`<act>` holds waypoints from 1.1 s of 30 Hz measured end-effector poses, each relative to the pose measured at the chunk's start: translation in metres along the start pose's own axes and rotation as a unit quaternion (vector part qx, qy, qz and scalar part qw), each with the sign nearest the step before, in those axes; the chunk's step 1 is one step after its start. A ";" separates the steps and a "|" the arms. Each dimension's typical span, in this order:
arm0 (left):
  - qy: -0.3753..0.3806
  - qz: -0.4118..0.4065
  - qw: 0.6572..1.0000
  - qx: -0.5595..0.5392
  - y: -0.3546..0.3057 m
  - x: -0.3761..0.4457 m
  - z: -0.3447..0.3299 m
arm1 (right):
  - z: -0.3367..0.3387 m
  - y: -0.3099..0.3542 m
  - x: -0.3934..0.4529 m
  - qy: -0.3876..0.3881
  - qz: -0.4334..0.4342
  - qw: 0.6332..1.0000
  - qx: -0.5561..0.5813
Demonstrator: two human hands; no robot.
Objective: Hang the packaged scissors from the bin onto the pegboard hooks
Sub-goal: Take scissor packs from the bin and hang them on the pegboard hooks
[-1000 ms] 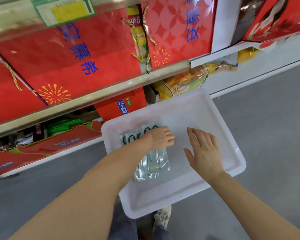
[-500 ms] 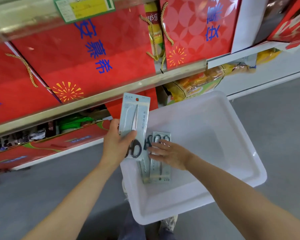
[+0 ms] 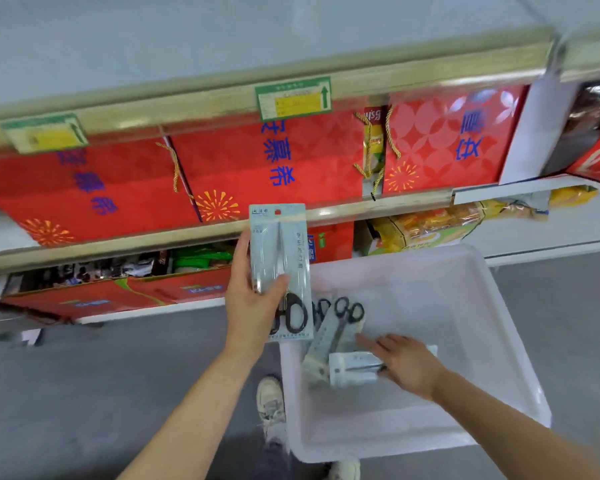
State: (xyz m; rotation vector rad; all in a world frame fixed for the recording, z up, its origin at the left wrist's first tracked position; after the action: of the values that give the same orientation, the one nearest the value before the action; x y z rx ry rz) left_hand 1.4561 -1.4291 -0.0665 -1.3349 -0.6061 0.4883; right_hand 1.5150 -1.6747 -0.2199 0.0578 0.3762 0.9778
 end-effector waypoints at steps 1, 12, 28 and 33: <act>-0.006 -0.010 1.000 -0.001 -0.016 0.006 0.003 | 0.019 0.001 -0.005 -0.011 -0.020 0.999 0.032; -0.109 -0.122 0.986 -0.021 -0.189 0.069 0.067 | 0.260 0.041 0.003 -0.115 -0.077 0.959 0.248; -0.155 -0.321 0.933 -0.053 -0.400 0.213 0.124 | 0.578 0.139 0.044 -0.481 -0.035 0.665 0.570; -0.139 -0.321 0.936 -0.032 -0.421 0.255 0.119 | 0.618 0.152 0.065 -0.495 -0.011 0.646 0.581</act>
State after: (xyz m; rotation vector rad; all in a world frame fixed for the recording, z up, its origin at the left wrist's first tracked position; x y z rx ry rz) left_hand 1.5639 -1.2502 0.3950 -1.0514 -1.2468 0.1165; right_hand 1.6345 -1.4618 0.3711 1.7111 -0.0931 0.3981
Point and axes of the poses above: each hand's wrist, its own x-axis towards the middle knuckle, its own z-axis out of the back of the hand, y = z × x, the point moved 8 cm from there along x, towards the middle knuckle, and after that the axes turned 11 degrees about -z, right-handed, at the moved point
